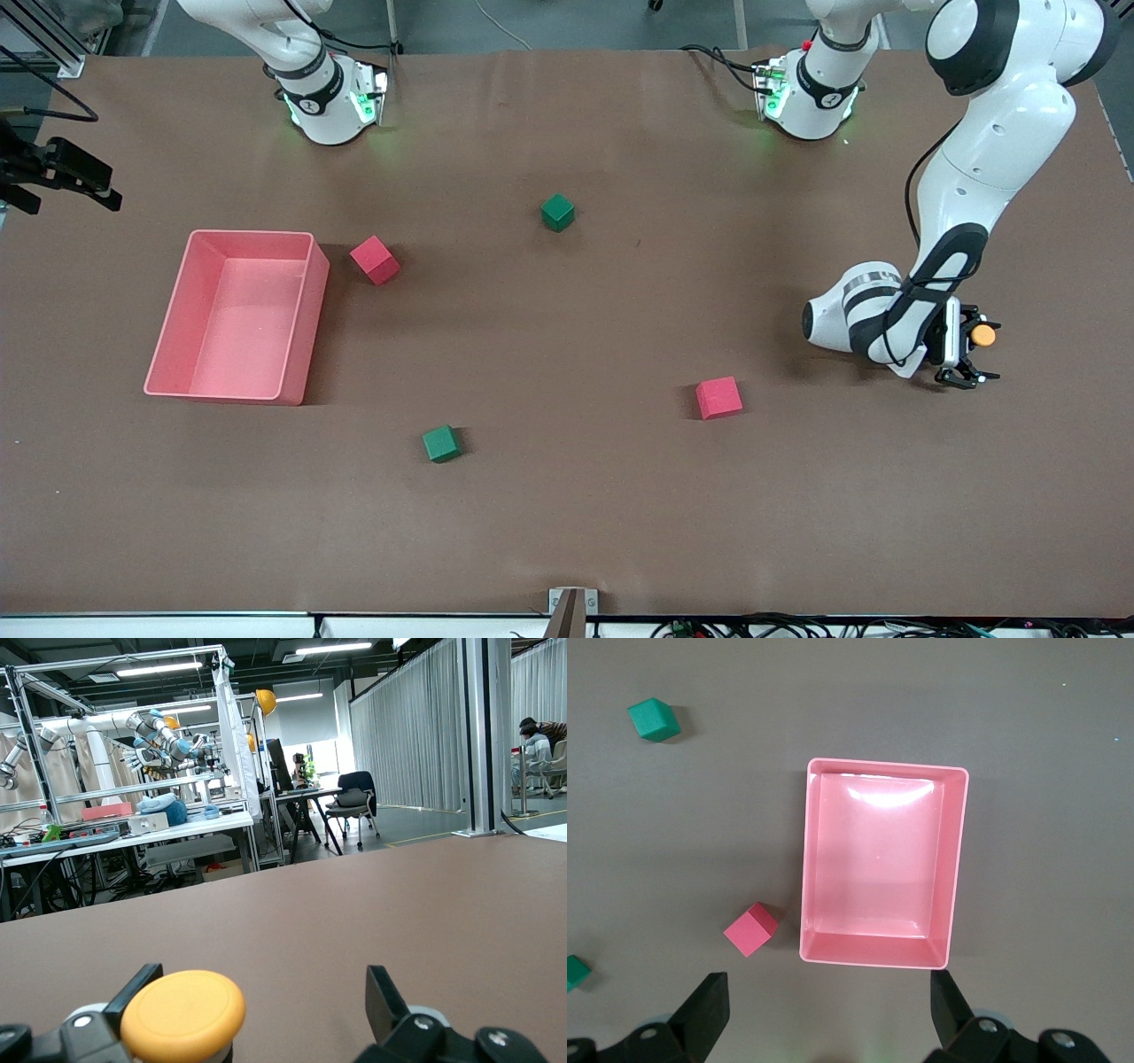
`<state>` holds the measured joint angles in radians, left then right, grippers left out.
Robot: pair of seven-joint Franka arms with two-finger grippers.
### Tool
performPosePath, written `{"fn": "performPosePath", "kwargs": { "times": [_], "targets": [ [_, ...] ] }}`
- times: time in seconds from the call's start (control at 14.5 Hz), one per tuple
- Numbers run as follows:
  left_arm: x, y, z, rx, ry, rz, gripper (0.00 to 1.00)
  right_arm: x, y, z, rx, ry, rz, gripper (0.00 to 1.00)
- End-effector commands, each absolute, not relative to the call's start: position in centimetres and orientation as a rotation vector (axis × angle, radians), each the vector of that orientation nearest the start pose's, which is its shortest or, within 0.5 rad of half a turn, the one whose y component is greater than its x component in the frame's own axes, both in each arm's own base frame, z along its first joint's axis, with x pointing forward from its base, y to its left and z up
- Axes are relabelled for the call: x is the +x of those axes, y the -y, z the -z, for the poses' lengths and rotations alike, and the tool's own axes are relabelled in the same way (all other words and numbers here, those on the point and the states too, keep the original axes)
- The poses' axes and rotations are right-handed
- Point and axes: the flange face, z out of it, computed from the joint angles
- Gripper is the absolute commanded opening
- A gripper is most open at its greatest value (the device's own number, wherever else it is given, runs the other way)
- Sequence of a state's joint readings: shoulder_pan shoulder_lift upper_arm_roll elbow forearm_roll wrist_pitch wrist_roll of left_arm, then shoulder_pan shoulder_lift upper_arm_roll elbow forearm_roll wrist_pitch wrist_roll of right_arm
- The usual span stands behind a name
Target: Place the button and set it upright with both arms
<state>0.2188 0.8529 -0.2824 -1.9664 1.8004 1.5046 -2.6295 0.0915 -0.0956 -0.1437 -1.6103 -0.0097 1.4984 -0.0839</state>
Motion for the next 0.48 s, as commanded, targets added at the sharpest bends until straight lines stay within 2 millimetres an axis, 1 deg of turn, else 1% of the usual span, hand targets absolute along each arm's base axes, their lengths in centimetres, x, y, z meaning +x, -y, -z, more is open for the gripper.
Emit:
{"fn": "performPosePath", "kwargs": {
  "times": [0.0,0.14,0.41],
  "targets": [
    [54.2,-7.3,-6.5,-1.444,1.036,1.196,1.00,51.1,3.1,-65.1,-3.118,0.064,-0.028,1.00],
    [53.3,-7.3,-6.1,-1.455,1.015,1.178,1.00,51.1,3.1,-65.1,-3.118,0.064,-0.028,1.00],
    [52.7,-7.6,-6.3,-1.468,0.969,1.129,1.00,51.1,3.1,-65.0,-3.118,0.064,-0.030,1.00]
  ]
}}
